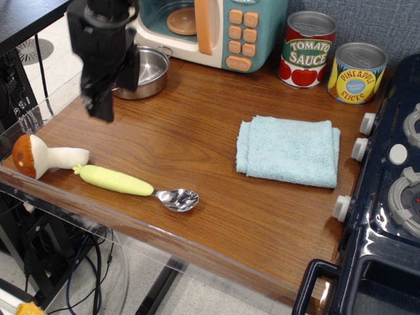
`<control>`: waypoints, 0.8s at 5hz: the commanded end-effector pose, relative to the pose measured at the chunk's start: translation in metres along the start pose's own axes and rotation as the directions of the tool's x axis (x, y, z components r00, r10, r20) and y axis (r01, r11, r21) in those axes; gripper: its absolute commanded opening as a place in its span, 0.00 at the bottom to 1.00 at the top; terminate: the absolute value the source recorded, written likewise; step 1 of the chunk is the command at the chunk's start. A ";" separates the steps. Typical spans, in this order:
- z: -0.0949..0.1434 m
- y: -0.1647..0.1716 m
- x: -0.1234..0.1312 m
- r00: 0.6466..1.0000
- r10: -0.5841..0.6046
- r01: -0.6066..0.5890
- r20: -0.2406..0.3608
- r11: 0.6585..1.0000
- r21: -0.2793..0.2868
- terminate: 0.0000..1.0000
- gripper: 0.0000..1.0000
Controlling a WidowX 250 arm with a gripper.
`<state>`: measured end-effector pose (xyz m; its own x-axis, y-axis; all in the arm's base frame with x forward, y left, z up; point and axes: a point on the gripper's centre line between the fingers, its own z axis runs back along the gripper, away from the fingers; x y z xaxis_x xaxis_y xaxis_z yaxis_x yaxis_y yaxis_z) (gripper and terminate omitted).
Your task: Move the spoon in front of the microwave
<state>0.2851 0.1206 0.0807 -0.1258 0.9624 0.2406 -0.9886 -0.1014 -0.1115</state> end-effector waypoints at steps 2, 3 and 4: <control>-0.022 0.047 -0.008 0.989 -0.147 0.146 0.020 0.988 0.044 0.00 1.00; -0.030 0.049 -0.013 0.985 -0.172 0.172 -0.002 0.984 0.055 0.00 1.00; -0.039 0.050 -0.018 0.982 -0.189 0.189 -0.002 0.980 0.070 0.00 1.00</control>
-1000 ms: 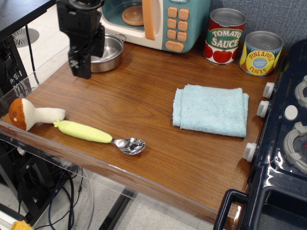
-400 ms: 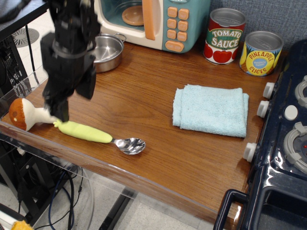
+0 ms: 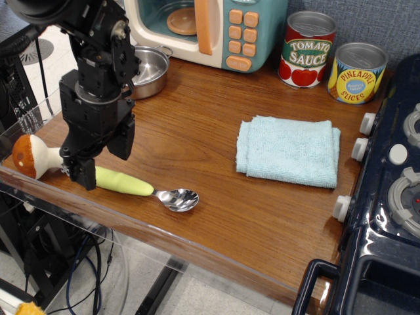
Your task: Move the spoon in front of the microwave
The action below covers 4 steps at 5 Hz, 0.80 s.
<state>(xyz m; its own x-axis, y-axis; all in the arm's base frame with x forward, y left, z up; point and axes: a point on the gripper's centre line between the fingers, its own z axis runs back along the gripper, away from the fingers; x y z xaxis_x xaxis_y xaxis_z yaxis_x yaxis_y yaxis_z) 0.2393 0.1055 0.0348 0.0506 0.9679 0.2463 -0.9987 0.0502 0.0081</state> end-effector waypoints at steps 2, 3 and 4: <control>-0.025 -0.006 -0.009 0.999 -0.047 0.048 -0.021 0.998 0.039 0.00 1.00; -0.030 -0.005 -0.010 0.999 -0.044 0.044 -0.014 0.998 0.034 0.00 0.00; -0.027 -0.005 -0.008 0.999 -0.040 0.040 -0.015 0.999 0.031 0.00 0.00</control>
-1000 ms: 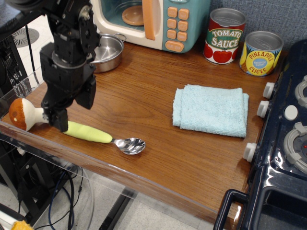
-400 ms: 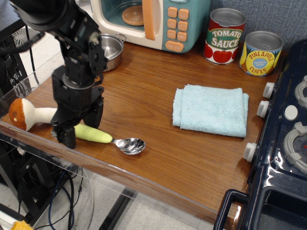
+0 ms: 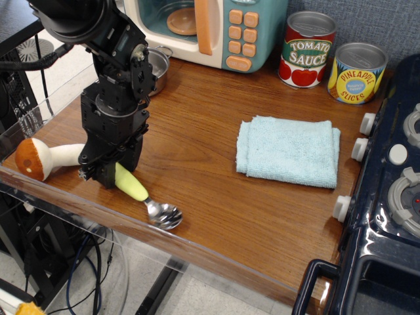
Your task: Move the spoon in front of the microwave
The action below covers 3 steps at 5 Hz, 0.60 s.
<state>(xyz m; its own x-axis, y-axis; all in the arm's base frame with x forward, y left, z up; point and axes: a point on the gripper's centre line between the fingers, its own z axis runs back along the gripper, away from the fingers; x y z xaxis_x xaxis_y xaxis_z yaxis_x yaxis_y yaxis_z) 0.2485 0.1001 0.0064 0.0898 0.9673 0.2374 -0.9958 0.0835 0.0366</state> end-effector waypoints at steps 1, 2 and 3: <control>0.003 0.007 0.003 1.000 -0.003 0.003 -0.014 1.000 -0.001 0.00 0.00; 0.022 0.005 0.009 0.999 0.039 -0.040 -0.035 0.999 -0.019 0.00 0.00; 0.045 -0.006 0.018 0.992 0.110 -0.113 -0.061 0.992 -0.054 0.00 0.00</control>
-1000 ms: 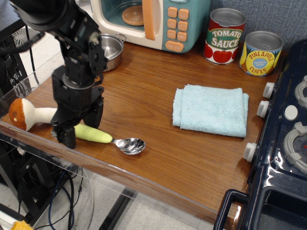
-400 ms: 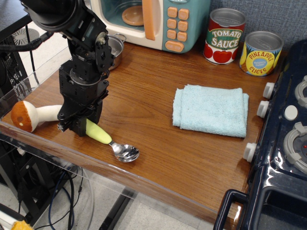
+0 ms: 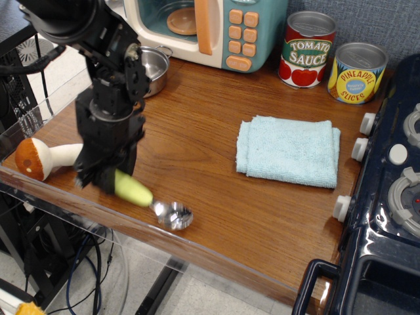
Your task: Move the spoon in front of the microwave
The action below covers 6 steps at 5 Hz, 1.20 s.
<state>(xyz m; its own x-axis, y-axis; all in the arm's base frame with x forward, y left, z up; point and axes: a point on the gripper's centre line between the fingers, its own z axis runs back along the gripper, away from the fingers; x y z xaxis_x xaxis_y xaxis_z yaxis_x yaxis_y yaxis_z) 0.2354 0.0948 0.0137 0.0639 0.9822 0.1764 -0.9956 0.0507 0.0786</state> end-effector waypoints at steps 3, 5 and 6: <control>0.103 -0.074 0.024 0.957 0.255 -0.277 -0.140 0.946 -0.169 0.00 0.00; 0.110 -0.123 0.014 0.935 0.327 -0.350 -0.135 0.913 -0.210 0.00 0.00; 0.098 -0.147 0.005 0.926 0.347 -0.370 -0.145 0.911 -0.184 0.00 0.00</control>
<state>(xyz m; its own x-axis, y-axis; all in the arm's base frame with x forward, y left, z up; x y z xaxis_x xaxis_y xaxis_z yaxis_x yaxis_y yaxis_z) 0.3887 0.0658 0.0740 -0.2946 0.9539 0.0572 -0.9514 -0.2872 -0.1110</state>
